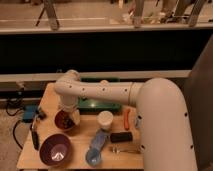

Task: Place grapes in plastic cup

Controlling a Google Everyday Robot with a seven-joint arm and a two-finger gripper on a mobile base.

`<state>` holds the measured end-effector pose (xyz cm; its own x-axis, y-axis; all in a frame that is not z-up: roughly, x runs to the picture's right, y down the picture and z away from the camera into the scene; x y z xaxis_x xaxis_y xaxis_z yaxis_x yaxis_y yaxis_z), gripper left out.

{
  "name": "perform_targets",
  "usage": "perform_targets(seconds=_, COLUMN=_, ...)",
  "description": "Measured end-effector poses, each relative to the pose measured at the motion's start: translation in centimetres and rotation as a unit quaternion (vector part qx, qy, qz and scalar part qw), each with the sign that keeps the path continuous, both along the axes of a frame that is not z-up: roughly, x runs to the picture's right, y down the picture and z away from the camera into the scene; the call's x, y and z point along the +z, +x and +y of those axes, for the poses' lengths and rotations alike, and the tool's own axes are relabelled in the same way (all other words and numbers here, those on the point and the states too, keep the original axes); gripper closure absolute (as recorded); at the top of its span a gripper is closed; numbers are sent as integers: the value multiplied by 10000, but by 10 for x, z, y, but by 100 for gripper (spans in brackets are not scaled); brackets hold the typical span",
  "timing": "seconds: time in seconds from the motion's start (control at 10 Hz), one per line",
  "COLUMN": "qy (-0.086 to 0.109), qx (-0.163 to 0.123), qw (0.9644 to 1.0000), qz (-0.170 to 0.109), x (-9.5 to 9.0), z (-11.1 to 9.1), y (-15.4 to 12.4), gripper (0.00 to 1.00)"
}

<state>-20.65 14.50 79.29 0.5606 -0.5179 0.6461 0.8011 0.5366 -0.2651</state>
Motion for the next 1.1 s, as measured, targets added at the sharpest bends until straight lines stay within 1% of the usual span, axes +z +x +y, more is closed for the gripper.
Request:
perform_targets(seconds=0.1, qy=-5, qx=-28, qw=10000, qz=23, x=1, z=1, y=0, gripper=29)
perform_targets(seconds=0.2, qy=24, qx=-69, qw=9999, qz=72, x=0, z=0, y=0, gripper=31)
perform_targets(seconds=0.5, qy=32, qx=-118, qw=9998, qz=143, x=0, z=1, y=0, gripper=31)
perform_targets(seconds=1.1, qy=-59, qx=-143, qw=9998, qz=141, x=6, z=5, y=-2, gripper=31)
